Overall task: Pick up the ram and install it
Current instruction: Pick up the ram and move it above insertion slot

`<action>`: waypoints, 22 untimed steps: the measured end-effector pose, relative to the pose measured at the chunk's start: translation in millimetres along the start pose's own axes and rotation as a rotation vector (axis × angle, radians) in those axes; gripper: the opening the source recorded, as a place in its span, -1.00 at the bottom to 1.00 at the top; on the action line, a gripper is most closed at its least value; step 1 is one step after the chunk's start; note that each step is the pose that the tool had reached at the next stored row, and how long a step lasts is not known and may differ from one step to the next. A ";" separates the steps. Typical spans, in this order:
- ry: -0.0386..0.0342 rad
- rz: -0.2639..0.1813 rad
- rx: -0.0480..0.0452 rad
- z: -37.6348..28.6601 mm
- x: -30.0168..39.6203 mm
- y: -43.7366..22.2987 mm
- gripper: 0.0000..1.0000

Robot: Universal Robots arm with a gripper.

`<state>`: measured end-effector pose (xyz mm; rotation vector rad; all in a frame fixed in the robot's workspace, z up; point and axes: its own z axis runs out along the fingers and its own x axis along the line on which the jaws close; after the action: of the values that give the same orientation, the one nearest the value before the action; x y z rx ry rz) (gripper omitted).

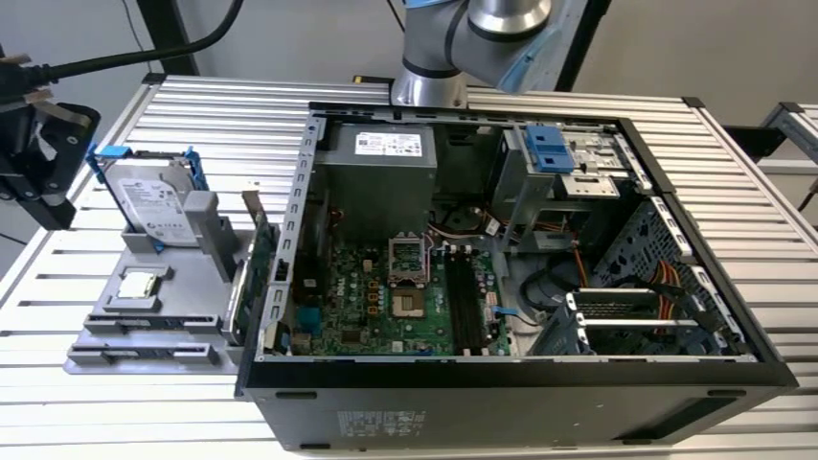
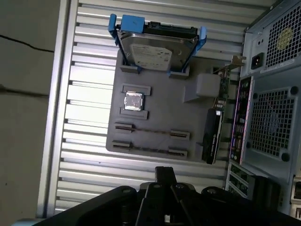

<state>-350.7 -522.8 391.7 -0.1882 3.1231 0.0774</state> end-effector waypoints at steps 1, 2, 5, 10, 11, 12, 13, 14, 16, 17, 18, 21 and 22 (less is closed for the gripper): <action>0.0004 -0.009 -0.0002 0.0 0.0 0.0 -1.00; 0.0009 -0.019 -0.0003 0.0 0.0 0.0 -1.00; 0.0022 -0.045 -0.0006 0.0 0.0 0.0 -1.00; 0.0044 -0.089 -0.0013 0.0 0.0 0.0 -1.00; 0.0049 -0.099 -0.0014 0.0 0.0 0.0 -1.00; 0.0053 -0.109 -0.0016 0.0 0.0 0.0 -1.00; 0.0058 -0.118 -0.0017 0.0 0.0 0.0 -1.00; 0.0062 -0.126 -0.0018 0.0 0.0 0.0 -1.00; 0.0070 -0.144 -0.0020 0.0 0.0 0.0 -1.00; 0.0074 -0.152 -0.0022 0.0 0.0 0.0 -1.00; 0.0078 -0.160 -0.0023 0.0 0.0 0.0 -1.00; 0.0090 -0.184 -0.0025 0.0 0.0 0.0 -1.00; 0.0094 -0.191 -0.0026 0.0 0.0 0.0 -1.00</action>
<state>-350.7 -522.8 391.7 -0.4864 3.0956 0.0786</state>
